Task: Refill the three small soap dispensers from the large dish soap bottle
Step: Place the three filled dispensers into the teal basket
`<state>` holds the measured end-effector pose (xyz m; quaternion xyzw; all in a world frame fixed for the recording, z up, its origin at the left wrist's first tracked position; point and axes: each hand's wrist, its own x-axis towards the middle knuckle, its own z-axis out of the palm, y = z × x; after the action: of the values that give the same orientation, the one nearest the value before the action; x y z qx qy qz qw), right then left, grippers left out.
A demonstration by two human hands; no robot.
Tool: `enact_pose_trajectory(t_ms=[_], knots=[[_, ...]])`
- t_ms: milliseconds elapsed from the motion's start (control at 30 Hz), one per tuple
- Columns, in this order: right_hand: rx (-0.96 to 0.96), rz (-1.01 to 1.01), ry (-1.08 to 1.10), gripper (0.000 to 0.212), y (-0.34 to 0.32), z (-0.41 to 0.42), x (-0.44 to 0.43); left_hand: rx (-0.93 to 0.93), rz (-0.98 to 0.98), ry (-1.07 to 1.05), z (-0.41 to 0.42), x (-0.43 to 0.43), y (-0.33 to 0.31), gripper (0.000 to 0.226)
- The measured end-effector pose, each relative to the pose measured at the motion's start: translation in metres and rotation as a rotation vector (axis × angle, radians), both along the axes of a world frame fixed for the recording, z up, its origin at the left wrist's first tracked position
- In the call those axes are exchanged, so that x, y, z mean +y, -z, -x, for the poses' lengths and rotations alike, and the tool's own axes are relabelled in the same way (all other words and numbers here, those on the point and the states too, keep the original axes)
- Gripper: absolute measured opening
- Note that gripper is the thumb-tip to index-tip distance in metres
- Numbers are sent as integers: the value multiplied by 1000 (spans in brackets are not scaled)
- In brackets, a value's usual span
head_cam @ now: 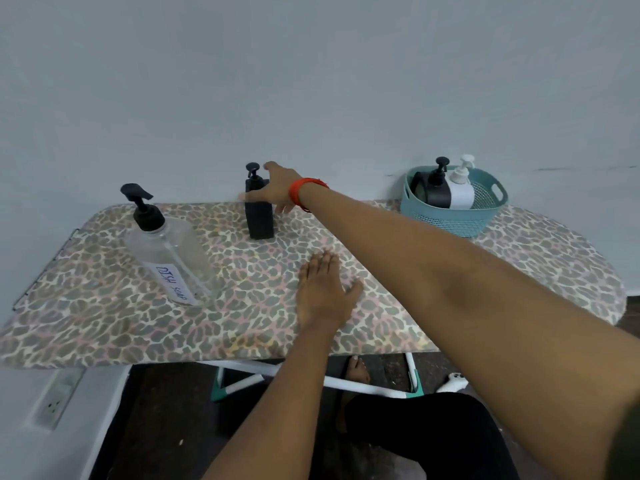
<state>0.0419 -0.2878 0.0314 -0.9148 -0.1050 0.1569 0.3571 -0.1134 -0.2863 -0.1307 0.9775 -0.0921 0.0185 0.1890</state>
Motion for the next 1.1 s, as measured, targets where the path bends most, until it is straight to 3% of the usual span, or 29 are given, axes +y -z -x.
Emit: enact_pose_trajectory(t_ms=[100,300,500,767,1000,1100], knots=[[75,40,10,75,6,-7,12,-15,13,7,0,-1,0,85],[10,107,60,57,3,-9,19,-23,26,5,1,0,1,85],[-54,48,133,65,-1,0,-6,7,3,4,0,-1,0,85],[-288,-14,277,80,-43,40,-116,134,-4,-21,-1,-14,-14,90],[-493,-11,481,72,-88,79,-226,152,72,127,-4,-110,-34,91],[-534,-15,593,68,-101,90,-274,159,-1,143,3,-127,-18,91]])
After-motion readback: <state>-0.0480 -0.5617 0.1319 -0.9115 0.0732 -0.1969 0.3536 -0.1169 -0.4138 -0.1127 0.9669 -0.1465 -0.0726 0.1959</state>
